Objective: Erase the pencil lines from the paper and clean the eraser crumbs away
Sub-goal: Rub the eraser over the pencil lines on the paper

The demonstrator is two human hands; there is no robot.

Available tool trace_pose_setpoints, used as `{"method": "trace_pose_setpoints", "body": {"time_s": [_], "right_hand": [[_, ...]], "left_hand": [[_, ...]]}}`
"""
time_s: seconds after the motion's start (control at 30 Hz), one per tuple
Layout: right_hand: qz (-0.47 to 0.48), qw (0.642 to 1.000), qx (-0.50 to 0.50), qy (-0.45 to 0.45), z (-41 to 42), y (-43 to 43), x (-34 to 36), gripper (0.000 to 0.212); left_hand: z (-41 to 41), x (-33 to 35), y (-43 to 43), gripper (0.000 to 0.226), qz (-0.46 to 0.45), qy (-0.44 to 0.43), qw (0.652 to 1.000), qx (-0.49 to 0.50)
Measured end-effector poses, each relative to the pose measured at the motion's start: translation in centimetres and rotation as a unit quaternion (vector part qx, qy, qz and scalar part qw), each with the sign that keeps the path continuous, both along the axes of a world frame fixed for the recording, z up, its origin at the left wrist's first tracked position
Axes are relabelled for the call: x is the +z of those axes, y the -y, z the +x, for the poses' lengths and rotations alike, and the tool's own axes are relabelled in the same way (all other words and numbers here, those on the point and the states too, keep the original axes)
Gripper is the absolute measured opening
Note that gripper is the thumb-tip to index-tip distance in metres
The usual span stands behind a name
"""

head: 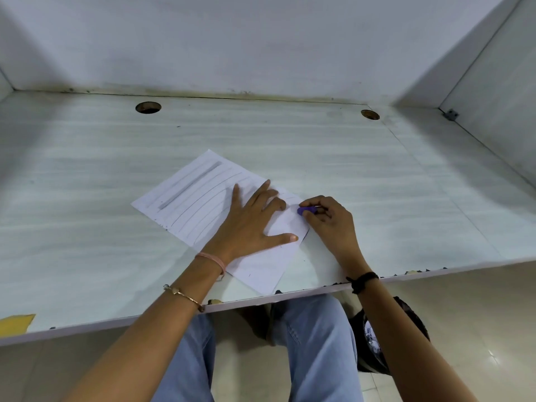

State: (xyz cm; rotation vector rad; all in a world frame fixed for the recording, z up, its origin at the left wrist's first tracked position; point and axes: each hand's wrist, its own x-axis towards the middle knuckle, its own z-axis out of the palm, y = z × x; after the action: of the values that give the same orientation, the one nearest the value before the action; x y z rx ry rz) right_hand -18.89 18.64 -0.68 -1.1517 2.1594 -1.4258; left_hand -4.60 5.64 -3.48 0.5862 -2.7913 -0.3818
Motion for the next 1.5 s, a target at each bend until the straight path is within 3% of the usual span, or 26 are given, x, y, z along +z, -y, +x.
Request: {"method": "trace_pose_setpoints", "body": {"time_s": [0.13,0.3,0.43,0.6,0.77,0.93,1.1,1.3,1.43,1.5], "right_hand": [[-0.009,1.000,0.006,0.000,0.1,0.2,0.3,0.015],[0.035,0.983,0.077,-0.163,1.4,1.0,0.3,0.014],[0.034,0.994,-0.015,-0.104,-1.1,1.3,0.9,0.007],[0.070,0.980,0.089,-0.163,2.2,1.2,1.1,0.009],[0.064,0.989,0.000,-0.131,-1.3,1.8,1.8,0.008],[0.088,0.975,0.099,-0.179,2.2,1.7,1.6,0.013],[0.083,0.987,-0.025,-0.132,-2.5,1.7,2.0,0.010],[0.102,0.978,0.115,-0.141,1.9,1.2,1.4,0.010],[0.070,0.992,-0.011,-0.107,-2.7,1.4,1.7,0.010],[0.074,0.991,-0.025,-0.112,-3.1,1.6,2.0,0.010]], "left_hand": [[0.0,-0.4,0.1,0.085,-0.004,0.098,0.995,0.014],[-0.4,-0.6,0.1,0.095,-0.013,0.098,0.995,0.024],[-0.4,-0.9,0.3,0.098,-0.022,0.094,0.995,0.024],[-0.5,-0.9,0.3,0.098,-0.025,0.099,0.995,0.022],[-0.4,-0.9,0.3,0.097,-0.007,0.090,0.996,0.022],[-0.5,-1.2,0.4,0.101,-0.028,0.090,0.995,0.022],[-0.5,-1.0,0.4,0.095,-0.014,0.089,0.996,0.013],[-0.5,-0.7,0.3,0.106,-0.032,0.110,0.993,0.020],[-0.3,-0.3,0.1,0.109,-0.008,0.111,0.994,0.014],[-0.3,-0.3,0.1,0.110,-0.006,0.110,0.994,0.015]]}}
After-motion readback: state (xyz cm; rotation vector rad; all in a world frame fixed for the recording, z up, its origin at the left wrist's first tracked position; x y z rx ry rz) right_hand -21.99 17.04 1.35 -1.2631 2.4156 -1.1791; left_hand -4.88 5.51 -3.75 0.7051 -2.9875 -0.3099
